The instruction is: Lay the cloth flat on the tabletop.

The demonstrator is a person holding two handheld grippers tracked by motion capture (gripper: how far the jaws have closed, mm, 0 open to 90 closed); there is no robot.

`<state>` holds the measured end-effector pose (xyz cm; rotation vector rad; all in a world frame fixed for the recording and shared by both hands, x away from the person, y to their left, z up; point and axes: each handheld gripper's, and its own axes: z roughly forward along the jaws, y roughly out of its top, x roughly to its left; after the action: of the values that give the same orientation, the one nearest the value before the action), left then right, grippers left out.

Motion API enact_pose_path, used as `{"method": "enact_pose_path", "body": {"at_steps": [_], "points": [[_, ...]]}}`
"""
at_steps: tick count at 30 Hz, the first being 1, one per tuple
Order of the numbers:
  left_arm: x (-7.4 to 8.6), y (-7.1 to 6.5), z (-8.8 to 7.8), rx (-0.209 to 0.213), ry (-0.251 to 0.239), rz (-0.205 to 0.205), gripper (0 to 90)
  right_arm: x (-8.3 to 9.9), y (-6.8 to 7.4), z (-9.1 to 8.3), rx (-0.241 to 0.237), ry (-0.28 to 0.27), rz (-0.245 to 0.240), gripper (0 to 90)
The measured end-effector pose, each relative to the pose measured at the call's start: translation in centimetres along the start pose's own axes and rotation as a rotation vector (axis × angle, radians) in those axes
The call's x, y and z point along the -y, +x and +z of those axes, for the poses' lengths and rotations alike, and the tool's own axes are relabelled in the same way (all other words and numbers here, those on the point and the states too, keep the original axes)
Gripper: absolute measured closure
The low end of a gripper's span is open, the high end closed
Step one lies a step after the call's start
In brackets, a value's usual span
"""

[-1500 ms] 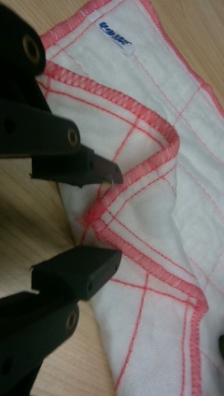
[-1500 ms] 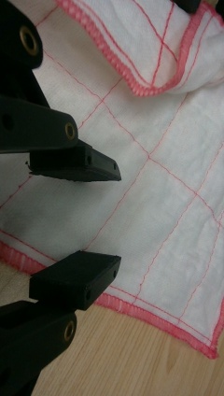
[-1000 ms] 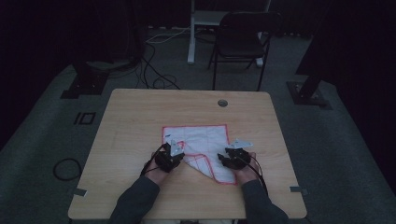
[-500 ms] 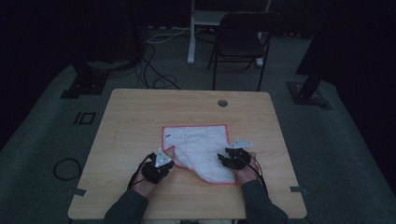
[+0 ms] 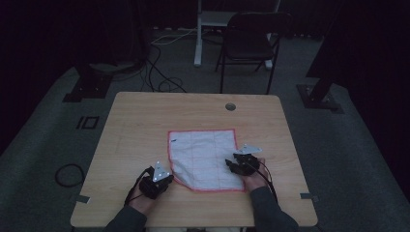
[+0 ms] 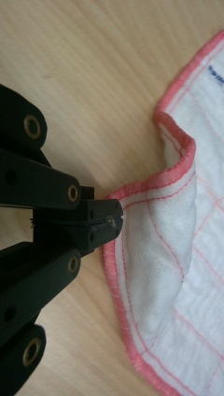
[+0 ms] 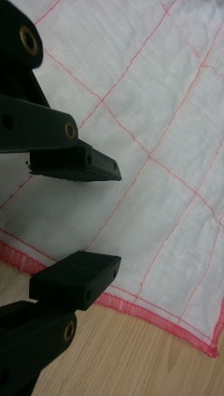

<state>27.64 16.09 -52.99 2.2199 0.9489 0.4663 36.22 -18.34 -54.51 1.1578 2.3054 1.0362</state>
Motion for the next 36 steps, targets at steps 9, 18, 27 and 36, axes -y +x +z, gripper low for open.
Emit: {"method": "enact_pose_path", "body": {"at_steps": [9,18,27,36], "points": [[0.9,0.0,-0.6,-0.001,0.011,-0.011,90.0,0.2,0.0,-0.3,0.003,0.000,0.004,52.3],[2.0,-0.4,-1.2,0.005,0.028,-0.024,90.0,0.4,0.1,-0.5,0.006,0.002,0.013,51.8],[2.5,-1.0,-1.8,0.010,0.030,-0.025,90.0,0.7,0.4,-0.9,0.016,0.013,0.010,50.9],[3.2,-1.9,-2.5,0.018,0.035,-0.027,90.0,0.7,0.3,-0.9,0.010,0.008,0.007,49.3]]}}
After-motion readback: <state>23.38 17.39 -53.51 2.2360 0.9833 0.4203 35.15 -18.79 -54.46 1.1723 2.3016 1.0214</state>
